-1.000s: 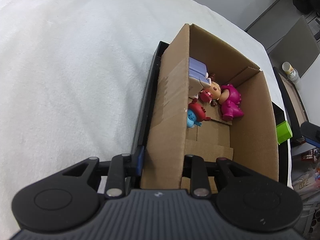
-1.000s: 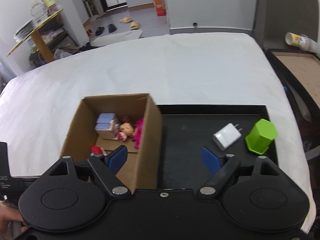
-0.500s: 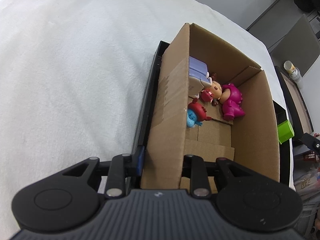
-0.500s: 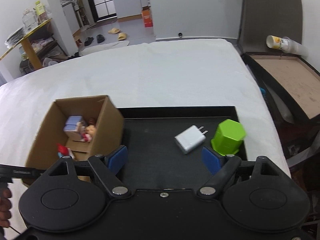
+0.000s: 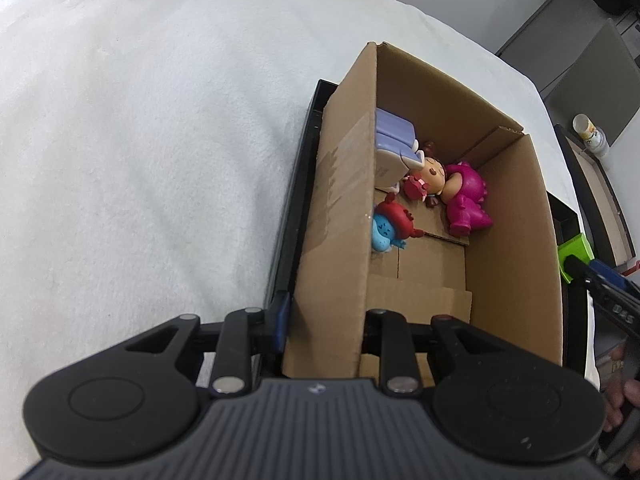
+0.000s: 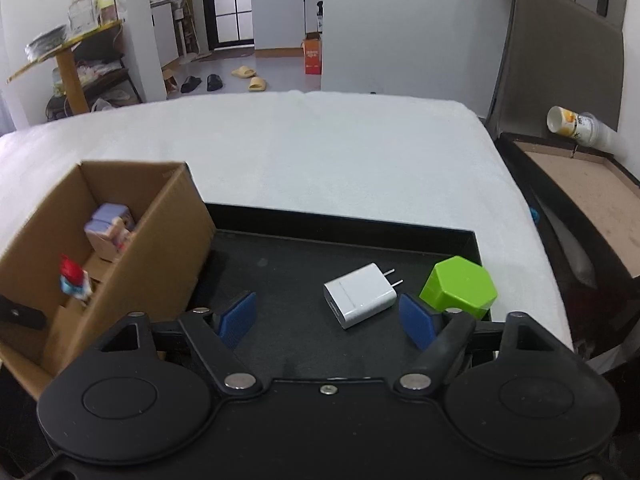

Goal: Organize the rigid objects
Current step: 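Reach the right tool to the white plug charger and grasp it, then lift the white charger with the right tool and carry it into the box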

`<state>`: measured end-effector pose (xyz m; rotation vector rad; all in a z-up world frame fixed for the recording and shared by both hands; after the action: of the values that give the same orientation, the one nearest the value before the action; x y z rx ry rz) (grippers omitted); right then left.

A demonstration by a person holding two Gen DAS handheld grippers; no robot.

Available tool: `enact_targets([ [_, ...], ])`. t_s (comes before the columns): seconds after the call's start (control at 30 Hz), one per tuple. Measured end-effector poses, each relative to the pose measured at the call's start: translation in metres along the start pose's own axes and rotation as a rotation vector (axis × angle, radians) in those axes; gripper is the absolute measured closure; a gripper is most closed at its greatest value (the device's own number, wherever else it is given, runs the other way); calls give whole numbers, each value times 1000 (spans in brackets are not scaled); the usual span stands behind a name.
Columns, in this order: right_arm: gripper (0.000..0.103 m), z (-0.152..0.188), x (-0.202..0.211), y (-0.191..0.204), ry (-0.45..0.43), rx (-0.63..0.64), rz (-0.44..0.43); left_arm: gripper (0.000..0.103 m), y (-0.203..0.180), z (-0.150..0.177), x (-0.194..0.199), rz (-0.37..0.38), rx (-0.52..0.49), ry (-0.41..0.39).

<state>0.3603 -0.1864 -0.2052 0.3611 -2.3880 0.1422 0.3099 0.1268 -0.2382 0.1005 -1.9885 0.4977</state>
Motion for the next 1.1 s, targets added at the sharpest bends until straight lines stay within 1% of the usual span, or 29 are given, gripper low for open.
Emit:
enact_targets([
  [0.07,34,3,-8,-3,2,9,10,77,1,-1,0,0,-2,1],
  [0.27,35,10,-27,-9,23,35,39,77,-2,-1,-3,-3,2,5],
  [0.67,34,14,-47,-6,47,92,30,78,-2,1,-5,-5,-9,13],
  [0.73,34,14,-50,-3,52,120,23,78,-2,1,-5,-6,-10,12],
  [0.77,35,15,-50,-2,54,128,20,78,-1,1,-5,-6,-9,14],
  [0.8,38,15,-51,-2,57,128,12,78,-1,1,-5,-6,-7,15],
  [0.83,43,16,-51,-2,62,122,3,78,-1,0,-5,-6,-6,16],
  [0.87,51,16,-51,-3,64,117,4,78,-2,0,-4,-7,-7,15],
  [1.1,52,20,-32,-3,66,77,-23,78,-3,0,-4,-10,-11,11],
])
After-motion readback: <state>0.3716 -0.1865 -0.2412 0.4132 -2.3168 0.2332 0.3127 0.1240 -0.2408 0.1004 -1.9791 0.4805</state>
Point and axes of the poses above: each gripper's, at about its wrist camera, not at the fingertips, and x roughly against the way its jaws point, y to its left, z to its underside, the point moved 3 cm from there along -x, roughly the way its jaws point, and after that the axes turned 4 degrees about -y, right-handed, at the moved point
